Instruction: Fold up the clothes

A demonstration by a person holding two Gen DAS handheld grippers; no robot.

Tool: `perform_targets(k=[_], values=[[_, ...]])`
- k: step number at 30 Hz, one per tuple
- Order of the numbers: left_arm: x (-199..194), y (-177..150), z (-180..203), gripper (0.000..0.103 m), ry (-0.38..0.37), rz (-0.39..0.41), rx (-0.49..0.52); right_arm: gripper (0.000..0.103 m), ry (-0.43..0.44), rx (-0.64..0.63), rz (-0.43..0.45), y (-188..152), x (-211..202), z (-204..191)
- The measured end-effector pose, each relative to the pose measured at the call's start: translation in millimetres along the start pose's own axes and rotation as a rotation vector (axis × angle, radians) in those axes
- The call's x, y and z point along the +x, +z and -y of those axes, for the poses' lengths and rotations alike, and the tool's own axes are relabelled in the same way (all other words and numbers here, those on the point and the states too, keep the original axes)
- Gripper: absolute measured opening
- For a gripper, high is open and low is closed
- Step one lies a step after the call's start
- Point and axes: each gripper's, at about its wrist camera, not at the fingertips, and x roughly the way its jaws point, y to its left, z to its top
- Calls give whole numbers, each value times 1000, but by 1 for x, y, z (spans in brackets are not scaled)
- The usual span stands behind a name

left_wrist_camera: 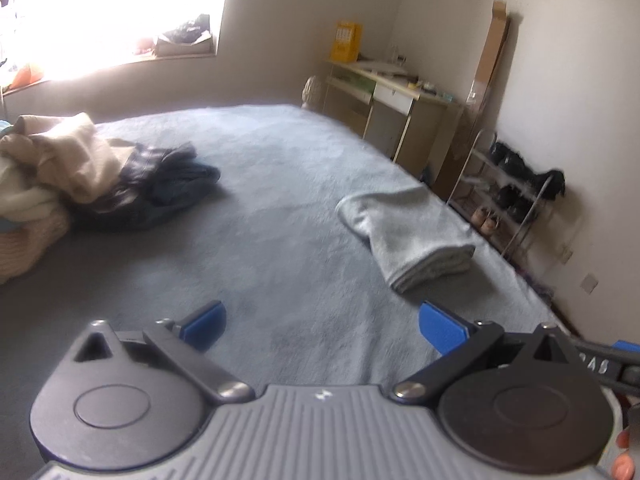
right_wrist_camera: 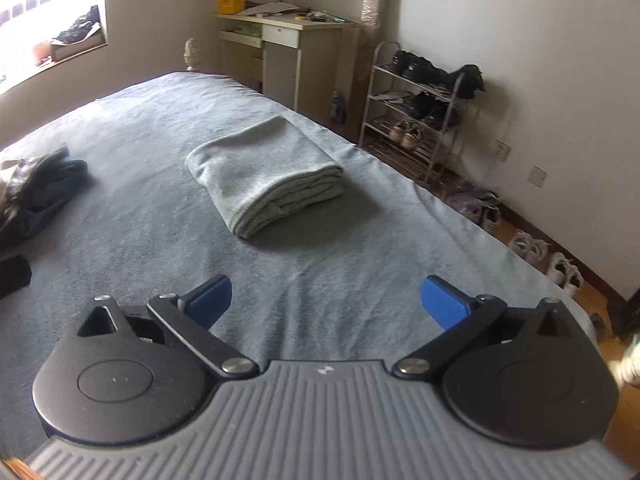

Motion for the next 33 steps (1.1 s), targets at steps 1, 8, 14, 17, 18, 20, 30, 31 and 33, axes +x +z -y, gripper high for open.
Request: perform_targets(k=[1,8,14,17,18,20,30,31,33], values=[[-2,-1,1,103,7,-9,5,102,-6,7,-3,-1,-2,1],[-12,-9,7,103,38,-29,47,102,-17,-30,-4,-10,-13,-6],[-14,-14,2,103,46,-60,17,102,-4,-64,-48,-10,-12,-12],[-20,-14,0,103,44,-51,-2,102,-9,-78,-43,-10,-16,-16],[-23,-13,0,103,41,-46,-10,102,-12,-93,-37,-10,-19,-17],[-29,-13,1,103,28,-34,-24,102,-20,-127,-24,-10,-26,-21],[-39,-17,13,103,38,-76,-10,102,-36,-186,-6,-14,-38,-22],[-39,-17,15,103,38,-80,-7,102,-35,-189,-8,-14,-38,-22],[-40,-17,18,103,40,-87,-2,102,-29,-186,-15,-14,-38,-21]])
